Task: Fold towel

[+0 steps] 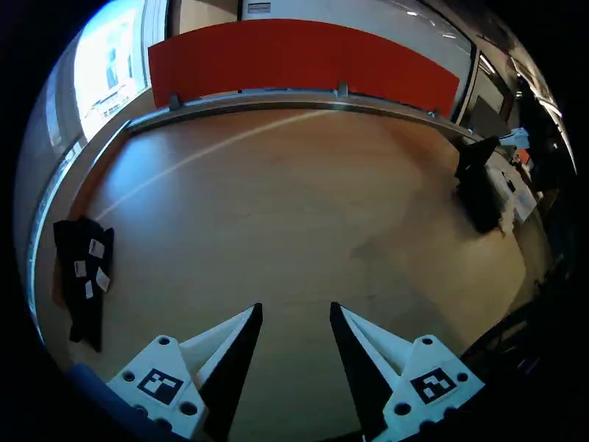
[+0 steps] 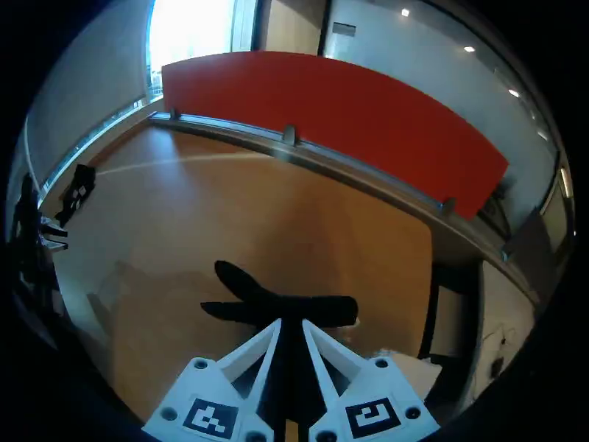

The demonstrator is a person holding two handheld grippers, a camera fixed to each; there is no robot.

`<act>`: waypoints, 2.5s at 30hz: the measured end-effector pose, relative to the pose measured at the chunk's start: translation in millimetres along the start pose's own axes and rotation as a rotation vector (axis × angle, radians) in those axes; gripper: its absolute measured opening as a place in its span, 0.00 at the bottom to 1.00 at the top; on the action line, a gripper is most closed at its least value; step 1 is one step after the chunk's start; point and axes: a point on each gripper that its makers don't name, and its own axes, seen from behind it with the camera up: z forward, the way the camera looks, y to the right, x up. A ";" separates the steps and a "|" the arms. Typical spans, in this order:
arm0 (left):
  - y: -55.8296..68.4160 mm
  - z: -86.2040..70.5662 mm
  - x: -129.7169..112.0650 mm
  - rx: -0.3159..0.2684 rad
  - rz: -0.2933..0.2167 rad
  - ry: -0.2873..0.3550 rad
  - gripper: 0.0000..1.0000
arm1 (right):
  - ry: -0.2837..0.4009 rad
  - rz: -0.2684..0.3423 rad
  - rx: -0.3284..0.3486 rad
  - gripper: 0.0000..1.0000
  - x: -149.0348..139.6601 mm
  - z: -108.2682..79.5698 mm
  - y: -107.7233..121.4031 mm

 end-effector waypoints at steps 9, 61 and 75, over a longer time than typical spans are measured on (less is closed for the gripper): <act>1.4 -1.3 -6.3 -0.010 0.012 -0.010 0.67 | -0.056 0.078 -0.041 0.04 -62.7 -12.9 8.9; -5.2 -19.7 -21.4 0.037 0.028 -0.031 0.67 | -0.286 0.322 -0.162 0.04 -222.8 46.5 30.4; -6.5 -22.3 -28.1 0.047 0.015 -0.037 0.67 | -0.321 0.317 -0.175 0.04 -228.3 52.7 33.8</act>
